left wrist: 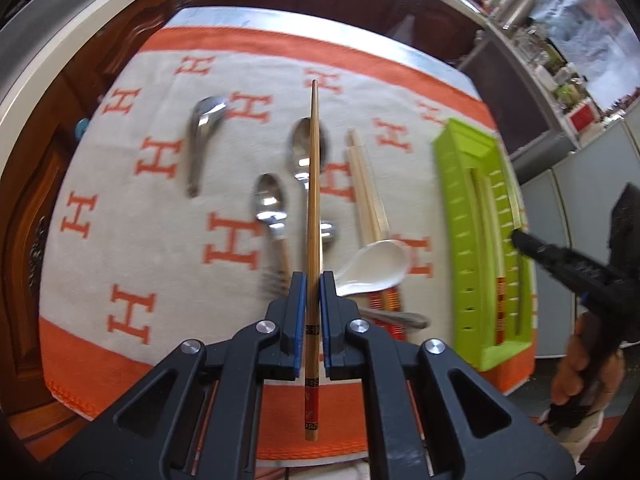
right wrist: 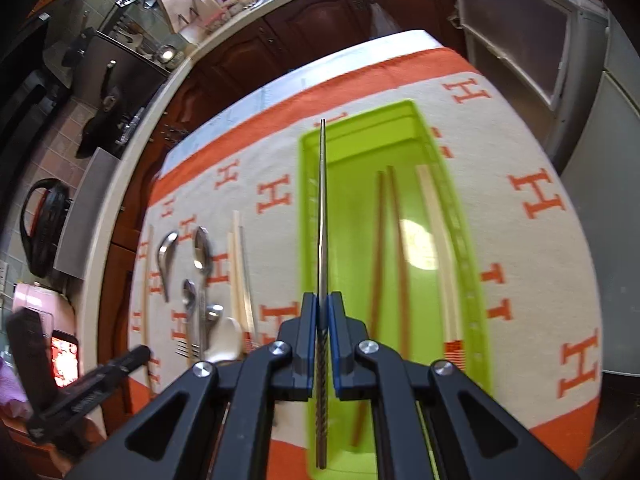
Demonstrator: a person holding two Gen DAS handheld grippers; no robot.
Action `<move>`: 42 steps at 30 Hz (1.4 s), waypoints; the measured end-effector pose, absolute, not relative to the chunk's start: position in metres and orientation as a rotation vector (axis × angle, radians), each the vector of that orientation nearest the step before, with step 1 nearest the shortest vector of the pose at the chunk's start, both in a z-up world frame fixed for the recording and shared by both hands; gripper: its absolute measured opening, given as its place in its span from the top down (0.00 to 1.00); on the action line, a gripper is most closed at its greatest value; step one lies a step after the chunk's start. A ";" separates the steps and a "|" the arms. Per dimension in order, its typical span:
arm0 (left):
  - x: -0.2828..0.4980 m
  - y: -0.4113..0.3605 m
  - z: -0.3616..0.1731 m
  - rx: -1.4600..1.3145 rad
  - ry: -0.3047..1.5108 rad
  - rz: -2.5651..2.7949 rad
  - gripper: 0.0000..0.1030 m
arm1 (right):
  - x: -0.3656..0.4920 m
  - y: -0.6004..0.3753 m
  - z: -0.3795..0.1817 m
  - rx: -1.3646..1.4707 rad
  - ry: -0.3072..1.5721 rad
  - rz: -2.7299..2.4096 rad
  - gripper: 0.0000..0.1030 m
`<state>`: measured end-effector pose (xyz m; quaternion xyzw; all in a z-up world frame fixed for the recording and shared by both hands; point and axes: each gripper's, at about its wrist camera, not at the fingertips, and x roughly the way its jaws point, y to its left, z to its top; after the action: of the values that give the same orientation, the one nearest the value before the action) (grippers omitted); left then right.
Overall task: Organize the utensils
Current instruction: 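Place both held chopsticks into the lime-green tray and open both tools, then move both open tools back over the remaining utensils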
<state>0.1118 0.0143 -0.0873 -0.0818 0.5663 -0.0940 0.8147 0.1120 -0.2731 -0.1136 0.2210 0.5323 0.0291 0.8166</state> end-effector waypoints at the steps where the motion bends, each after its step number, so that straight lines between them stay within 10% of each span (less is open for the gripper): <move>1: 0.114 0.002 -0.083 -0.169 1.205 -0.225 0.95 | 0.110 -0.278 -0.117 0.458 1.143 0.042 0.94; 21: 0.141 -0.216 -0.108 -0.010 1.313 -0.444 0.95 | 0.069 -0.369 -0.086 0.713 0.909 -0.180 0.93; 42: 0.099 -0.078 -0.062 0.062 1.135 -0.234 0.76 | 0.078 -0.294 -0.091 0.575 1.006 -0.043 0.93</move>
<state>0.0990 -0.0781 -0.0619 0.0293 0.5363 -0.1105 0.8362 0.0778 -0.2944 -0.0915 0.2718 0.4754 -0.0202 0.8365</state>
